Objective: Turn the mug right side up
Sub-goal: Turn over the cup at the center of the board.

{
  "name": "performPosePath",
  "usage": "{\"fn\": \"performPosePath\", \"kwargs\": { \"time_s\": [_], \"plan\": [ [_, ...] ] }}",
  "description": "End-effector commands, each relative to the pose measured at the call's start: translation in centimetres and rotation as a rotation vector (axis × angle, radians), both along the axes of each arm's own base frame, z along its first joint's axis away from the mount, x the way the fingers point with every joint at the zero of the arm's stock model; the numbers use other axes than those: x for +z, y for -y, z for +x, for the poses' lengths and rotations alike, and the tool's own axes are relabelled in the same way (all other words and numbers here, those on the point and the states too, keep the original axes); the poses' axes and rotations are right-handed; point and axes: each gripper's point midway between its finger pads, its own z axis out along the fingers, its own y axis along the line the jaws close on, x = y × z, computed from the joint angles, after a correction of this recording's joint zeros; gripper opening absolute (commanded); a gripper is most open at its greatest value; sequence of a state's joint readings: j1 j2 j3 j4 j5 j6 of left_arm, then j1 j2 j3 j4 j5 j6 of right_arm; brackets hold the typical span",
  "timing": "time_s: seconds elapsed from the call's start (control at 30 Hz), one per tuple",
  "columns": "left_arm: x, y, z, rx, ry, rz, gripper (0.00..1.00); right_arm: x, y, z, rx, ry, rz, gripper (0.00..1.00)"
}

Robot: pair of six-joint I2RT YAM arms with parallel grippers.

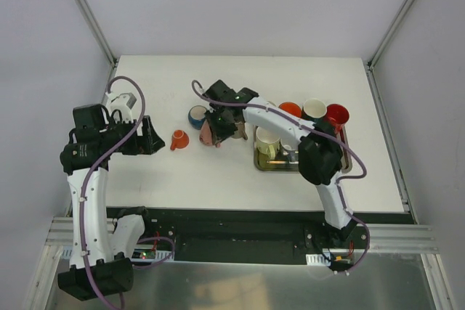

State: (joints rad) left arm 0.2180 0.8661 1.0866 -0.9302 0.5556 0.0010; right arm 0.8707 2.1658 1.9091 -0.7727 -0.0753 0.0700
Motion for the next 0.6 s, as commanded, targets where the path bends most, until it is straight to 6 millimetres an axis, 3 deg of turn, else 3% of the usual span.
{"fn": "performPosePath", "kwargs": {
  "time_s": [0.0,0.07,0.17,0.37,0.57],
  "plan": [
    [4.3,2.4,0.6,-0.338,0.408,0.088,0.82,13.7,-1.3,-3.7,0.124,-0.096,0.414,0.00],
    [5.6,3.4,0.1,-0.469,0.609,0.170,0.81,16.6,-1.4,-6.2,0.186,-0.284,0.588,0.00],
    [6.6,4.2,-0.4,-0.611,0.828,0.293,0.81,19.9,-1.0,-7.9,0.233,-0.527,0.794,0.00],
    [8.1,5.4,-0.4,-0.777,1.025,0.388,0.75,21.9,0.0,-9.3,0.310,-0.691,0.925,0.00],
    [8.5,7.2,0.4,-0.871,1.091,0.413,0.72,23.4,0.0,-10.2,0.358,-0.739,0.959,0.00]
  ]
}}
